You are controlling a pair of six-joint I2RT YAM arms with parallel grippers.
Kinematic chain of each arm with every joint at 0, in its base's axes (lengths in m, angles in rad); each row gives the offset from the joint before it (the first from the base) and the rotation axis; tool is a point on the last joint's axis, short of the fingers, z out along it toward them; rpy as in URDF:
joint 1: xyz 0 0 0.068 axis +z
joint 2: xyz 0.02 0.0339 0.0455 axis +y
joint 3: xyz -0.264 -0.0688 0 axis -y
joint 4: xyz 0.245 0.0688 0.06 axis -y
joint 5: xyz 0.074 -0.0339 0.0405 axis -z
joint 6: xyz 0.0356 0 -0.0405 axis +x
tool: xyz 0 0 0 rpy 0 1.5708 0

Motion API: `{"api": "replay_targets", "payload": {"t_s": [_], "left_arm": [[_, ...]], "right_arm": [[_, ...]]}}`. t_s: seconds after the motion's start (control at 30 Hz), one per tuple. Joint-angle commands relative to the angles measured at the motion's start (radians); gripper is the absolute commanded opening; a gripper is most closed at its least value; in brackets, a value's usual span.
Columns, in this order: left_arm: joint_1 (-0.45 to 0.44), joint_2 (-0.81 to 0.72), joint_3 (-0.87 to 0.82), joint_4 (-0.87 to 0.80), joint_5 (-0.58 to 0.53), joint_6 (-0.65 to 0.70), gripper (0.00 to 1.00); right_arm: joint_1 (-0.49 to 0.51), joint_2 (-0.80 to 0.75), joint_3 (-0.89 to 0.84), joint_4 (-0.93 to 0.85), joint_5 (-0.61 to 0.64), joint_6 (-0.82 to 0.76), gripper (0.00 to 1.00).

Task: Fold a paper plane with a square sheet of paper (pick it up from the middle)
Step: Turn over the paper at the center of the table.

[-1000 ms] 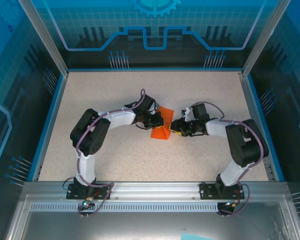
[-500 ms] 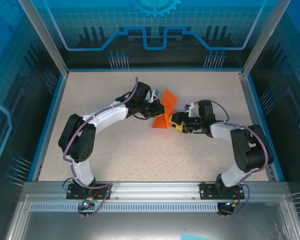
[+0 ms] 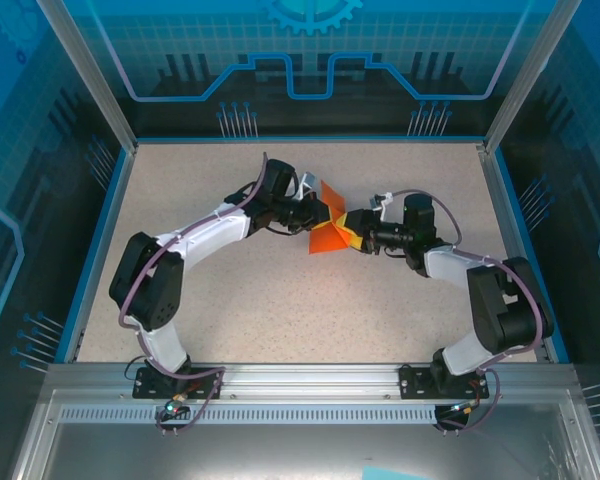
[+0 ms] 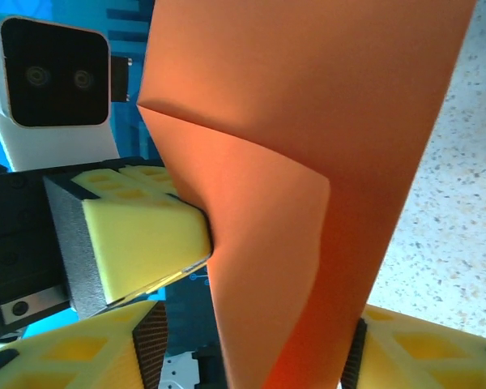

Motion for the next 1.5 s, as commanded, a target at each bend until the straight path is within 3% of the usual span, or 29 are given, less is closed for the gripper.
{"api": "replay_targets", "payload": {"t_s": [0.0,0.2,0.5,1.2,1.33,1.47], "left_arm": [[0.005,-0.035,-0.031,0.003,0.050,0.008,0.08],[0.008,-0.037,-0.060,0.024,0.044,0.006,0.09],[0.024,-0.038,-0.089,0.059,0.040,0.003,0.17],[0.025,-0.012,-0.067,0.033,0.041,0.023,0.25],[0.028,-0.013,-0.056,0.015,0.036,0.032,0.29],[0.028,-0.018,-0.029,-0.025,0.027,0.058,0.40]], "right_arm": [[-0.016,-0.031,-0.007,0.051,-0.034,0.043,0.56],[-0.017,-0.040,-0.017,0.055,-0.037,0.049,0.44],[-0.016,-0.029,-0.023,0.044,-0.040,0.040,0.41],[-0.017,-0.022,0.002,-0.133,-0.013,-0.093,0.19],[-0.016,-0.023,0.006,-0.158,-0.007,-0.114,0.15],[-0.016,-0.041,0.027,-0.260,0.017,-0.186,0.12]]}}
